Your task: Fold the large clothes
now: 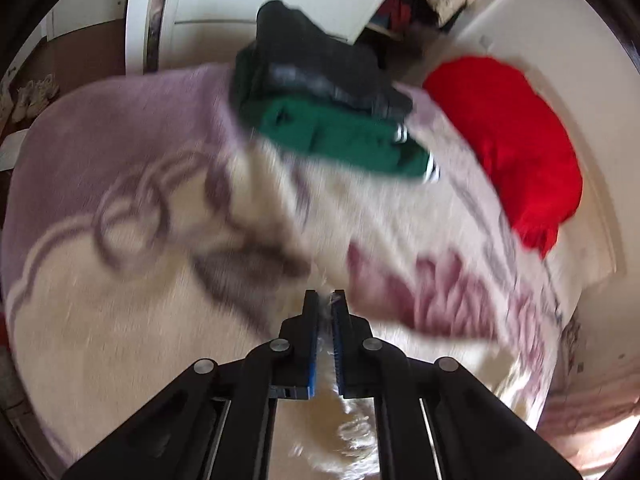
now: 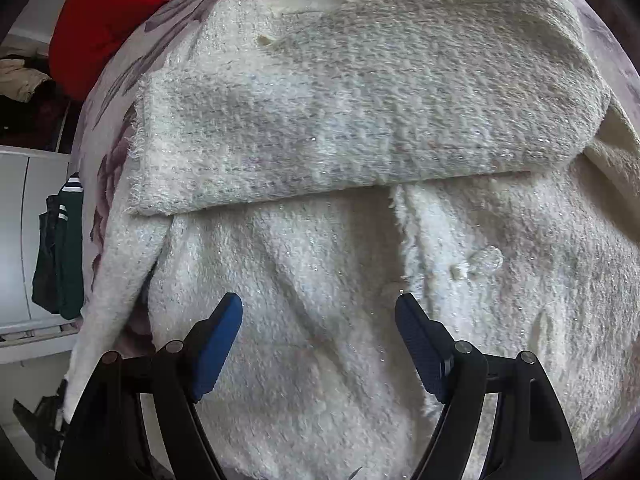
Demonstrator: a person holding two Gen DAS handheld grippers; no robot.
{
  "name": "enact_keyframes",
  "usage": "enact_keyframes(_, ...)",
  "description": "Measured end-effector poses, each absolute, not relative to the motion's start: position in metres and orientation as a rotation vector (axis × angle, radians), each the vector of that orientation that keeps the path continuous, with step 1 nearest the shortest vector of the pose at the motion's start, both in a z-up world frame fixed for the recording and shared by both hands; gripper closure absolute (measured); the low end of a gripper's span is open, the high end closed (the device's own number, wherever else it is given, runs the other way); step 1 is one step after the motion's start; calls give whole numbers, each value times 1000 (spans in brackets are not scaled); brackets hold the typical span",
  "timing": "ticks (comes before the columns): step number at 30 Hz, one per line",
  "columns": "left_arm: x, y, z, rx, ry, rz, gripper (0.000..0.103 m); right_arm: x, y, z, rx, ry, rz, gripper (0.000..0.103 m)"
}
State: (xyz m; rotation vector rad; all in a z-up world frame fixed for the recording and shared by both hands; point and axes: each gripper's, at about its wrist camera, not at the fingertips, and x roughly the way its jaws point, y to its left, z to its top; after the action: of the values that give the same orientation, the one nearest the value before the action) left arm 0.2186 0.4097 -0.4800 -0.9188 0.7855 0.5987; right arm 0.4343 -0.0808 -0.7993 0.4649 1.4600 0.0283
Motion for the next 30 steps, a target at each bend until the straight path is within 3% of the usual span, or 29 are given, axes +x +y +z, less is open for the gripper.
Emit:
enact_keyframes(5,212,435,-499,-1143,835,552,97,436,-48,-810,464,1442,19,22)
enact_keyframes(6,203,428,-501,-1181,844,525,89,436,-46,-811,479,1442,27,22)
enact_keyframes(8,189,408,-511,-1232,877,487,47,435,-47,-809,509,1435,36,22)
enact_keyframes(9,179,394,-520,-1273,891,462,20,444,-48,-802,514,1434,39,22)
enact_keyframes(10,169,381,-529,-1318,891,446,19,445,-47,-801,513,1435,40,22)
enact_keyframes(16,164,312,-596,-1519,937,408,19,453,-74,-792,498,1423,9,17)
enact_keyframes(20,195,307,-615,-1466,891,564,23,470,-89,-779,442,1393,-22,17)
enact_keyframes(21,201,311,-613,-1407,887,680,50,473,-94,-775,430,1383,-28,17)
enact_keyframes(22,206,316,-610,-1367,882,745,84,480,-95,-773,422,1376,-31,17)
enact_keyframes(24,219,326,-598,-1308,863,768,94,495,-102,-766,417,1367,-30,17)
enact_keyframes(30,262,355,-533,-1096,767,677,96,541,-84,-759,430,1324,16,16)
